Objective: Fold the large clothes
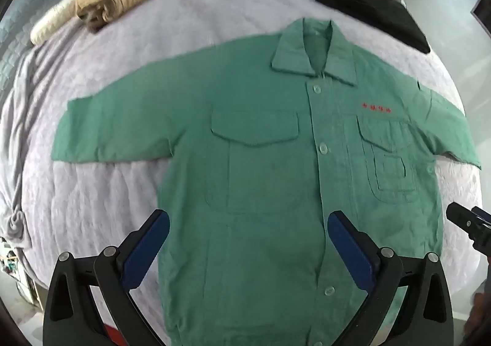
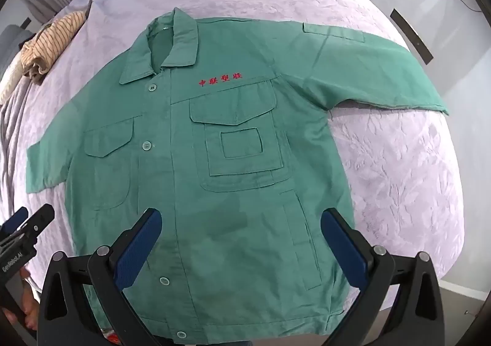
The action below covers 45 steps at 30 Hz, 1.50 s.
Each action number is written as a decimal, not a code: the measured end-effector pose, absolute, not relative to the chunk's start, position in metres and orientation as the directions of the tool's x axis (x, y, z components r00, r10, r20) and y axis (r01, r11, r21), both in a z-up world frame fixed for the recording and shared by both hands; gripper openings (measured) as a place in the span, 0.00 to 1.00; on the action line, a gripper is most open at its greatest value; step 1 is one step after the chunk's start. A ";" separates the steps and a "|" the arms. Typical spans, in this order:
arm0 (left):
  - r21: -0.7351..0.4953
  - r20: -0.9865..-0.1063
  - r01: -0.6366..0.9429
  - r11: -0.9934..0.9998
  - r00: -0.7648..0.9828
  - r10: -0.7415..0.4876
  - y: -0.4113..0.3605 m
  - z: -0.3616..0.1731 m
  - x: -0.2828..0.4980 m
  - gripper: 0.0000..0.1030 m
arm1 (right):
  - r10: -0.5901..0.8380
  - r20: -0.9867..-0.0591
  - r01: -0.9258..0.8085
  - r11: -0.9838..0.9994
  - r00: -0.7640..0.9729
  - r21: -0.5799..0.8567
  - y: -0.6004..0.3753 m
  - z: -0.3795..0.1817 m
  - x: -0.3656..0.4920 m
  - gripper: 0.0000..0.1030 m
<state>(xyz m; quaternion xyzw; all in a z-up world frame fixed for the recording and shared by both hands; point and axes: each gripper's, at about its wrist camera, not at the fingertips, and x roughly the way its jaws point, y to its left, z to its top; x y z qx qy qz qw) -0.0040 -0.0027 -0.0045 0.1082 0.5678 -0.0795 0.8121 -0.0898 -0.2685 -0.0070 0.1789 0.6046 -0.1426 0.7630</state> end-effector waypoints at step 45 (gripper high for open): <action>-0.034 -0.985 0.213 0.977 0.159 -0.069 0.007 -0.022 0.002 1.00 | -0.010 -0.991 0.413 0.910 0.134 0.046 -0.267 -0.017 -0.075 1.00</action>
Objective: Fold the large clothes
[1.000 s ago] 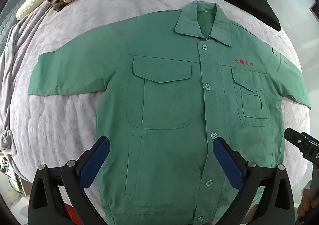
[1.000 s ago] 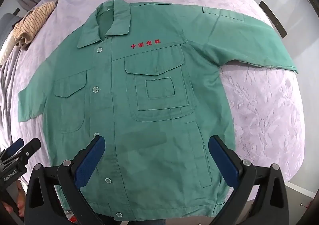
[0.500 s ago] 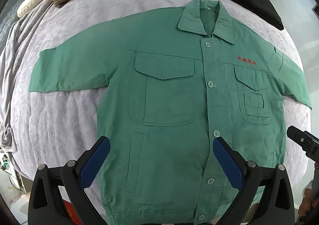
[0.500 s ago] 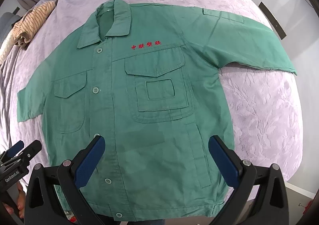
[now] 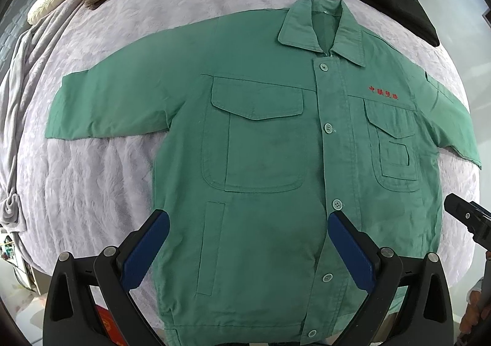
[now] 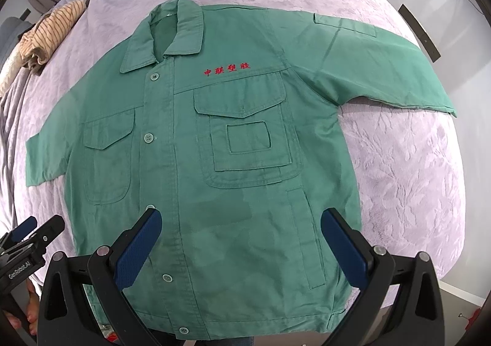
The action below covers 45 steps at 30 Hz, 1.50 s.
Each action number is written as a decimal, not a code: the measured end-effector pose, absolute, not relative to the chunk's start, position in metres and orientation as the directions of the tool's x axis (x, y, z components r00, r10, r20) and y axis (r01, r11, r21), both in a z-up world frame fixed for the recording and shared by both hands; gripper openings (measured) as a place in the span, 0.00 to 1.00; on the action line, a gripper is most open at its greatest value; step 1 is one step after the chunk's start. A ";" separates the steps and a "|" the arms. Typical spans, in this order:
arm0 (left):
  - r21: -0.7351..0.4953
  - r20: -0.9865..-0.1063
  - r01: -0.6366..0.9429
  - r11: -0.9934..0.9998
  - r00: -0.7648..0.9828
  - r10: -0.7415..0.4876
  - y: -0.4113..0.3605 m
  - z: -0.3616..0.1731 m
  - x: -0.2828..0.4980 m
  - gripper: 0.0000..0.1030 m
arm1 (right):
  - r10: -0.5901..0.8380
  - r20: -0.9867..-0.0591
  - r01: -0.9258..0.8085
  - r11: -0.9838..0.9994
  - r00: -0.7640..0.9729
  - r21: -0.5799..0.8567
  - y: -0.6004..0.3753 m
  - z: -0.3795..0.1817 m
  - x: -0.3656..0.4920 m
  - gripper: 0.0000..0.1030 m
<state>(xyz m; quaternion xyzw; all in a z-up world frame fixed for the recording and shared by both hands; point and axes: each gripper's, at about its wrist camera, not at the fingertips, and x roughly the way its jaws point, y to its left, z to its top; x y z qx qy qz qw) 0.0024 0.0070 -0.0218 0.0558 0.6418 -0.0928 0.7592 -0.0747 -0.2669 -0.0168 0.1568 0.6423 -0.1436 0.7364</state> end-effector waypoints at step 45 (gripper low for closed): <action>-0.016 -0.988 0.219 0.976 0.146 -0.048 0.003 -0.026 0.006 1.00 | -0.012 -0.992 0.406 0.913 0.129 0.042 -0.265 -0.019 -0.070 1.00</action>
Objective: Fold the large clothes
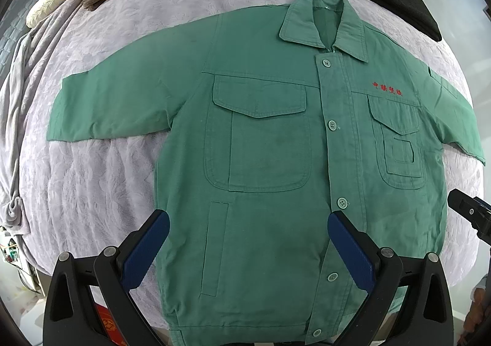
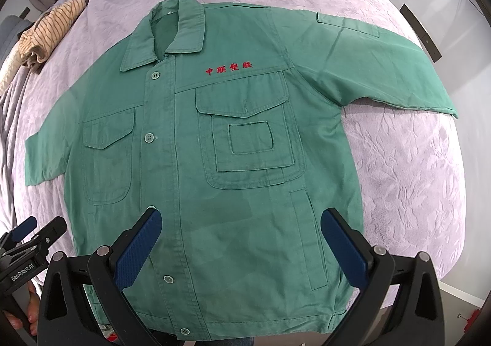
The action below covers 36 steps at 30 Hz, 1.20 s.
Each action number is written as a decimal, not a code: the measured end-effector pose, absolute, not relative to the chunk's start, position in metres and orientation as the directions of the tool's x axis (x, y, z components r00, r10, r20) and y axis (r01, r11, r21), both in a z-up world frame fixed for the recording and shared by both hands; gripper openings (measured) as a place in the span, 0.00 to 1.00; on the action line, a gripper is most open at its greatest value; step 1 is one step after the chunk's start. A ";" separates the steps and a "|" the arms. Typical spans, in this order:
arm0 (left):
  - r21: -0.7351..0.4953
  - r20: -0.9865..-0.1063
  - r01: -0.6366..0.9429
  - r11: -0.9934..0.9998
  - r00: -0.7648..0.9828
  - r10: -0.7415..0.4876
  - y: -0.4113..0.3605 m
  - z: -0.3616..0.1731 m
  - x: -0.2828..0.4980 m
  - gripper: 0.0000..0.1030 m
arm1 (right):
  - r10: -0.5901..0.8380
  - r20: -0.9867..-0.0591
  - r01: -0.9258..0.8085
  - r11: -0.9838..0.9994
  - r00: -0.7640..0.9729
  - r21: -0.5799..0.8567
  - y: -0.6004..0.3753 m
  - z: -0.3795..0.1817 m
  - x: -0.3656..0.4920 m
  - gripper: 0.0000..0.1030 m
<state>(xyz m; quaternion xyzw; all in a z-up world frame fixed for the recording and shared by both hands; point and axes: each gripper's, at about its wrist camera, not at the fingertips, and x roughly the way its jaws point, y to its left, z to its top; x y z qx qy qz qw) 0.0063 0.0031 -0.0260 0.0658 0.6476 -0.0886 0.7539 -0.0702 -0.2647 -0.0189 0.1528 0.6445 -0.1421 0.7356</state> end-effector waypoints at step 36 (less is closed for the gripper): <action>-0.031 -0.990 0.217 0.976 0.126 -0.059 0.014 -0.038 0.011 1.00 | -0.020 -0.994 0.402 0.915 0.108 0.025 -0.256 -0.025 -0.064 1.00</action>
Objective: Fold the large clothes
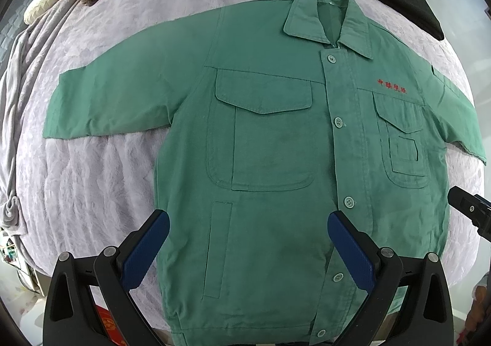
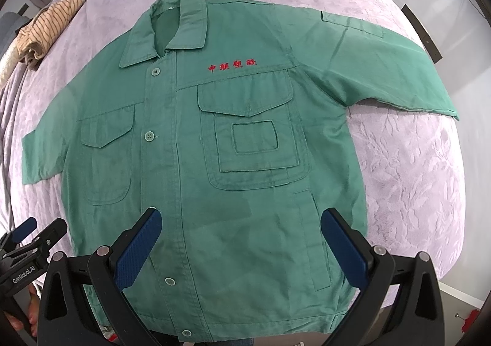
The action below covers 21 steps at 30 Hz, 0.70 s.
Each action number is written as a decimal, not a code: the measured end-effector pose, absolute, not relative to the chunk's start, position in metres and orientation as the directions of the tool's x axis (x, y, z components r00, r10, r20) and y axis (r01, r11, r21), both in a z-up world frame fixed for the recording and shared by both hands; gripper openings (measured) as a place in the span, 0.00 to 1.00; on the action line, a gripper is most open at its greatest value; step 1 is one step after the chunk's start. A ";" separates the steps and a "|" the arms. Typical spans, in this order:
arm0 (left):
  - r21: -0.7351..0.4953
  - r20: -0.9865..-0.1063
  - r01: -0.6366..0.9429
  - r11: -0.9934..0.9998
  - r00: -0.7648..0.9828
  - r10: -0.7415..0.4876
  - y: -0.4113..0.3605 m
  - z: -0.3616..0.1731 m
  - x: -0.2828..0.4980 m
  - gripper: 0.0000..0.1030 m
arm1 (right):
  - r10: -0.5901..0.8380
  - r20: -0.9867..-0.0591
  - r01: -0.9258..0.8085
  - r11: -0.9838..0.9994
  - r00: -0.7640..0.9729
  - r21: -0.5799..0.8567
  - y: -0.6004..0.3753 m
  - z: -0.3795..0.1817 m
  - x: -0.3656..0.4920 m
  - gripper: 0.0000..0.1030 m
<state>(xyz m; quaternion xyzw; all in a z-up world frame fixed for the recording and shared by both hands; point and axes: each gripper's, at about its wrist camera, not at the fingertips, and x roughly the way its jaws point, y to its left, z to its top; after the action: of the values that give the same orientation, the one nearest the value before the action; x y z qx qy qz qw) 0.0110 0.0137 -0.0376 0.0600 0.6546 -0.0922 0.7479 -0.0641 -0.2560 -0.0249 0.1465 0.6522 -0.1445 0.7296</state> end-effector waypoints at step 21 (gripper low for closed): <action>-0.245 -0.923 -0.331 0.911 0.367 -0.115 0.301 -0.145 0.123 1.00 | 0.175 -0.980 0.146 0.971 0.093 0.187 -0.115 -0.100 -0.018 1.00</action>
<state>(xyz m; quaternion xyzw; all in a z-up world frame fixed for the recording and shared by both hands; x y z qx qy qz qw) 0.1230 0.3006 -0.1451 -0.1994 0.5587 0.0674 0.8022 -0.0175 -0.1150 -0.1004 0.1190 0.6735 0.0099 0.7295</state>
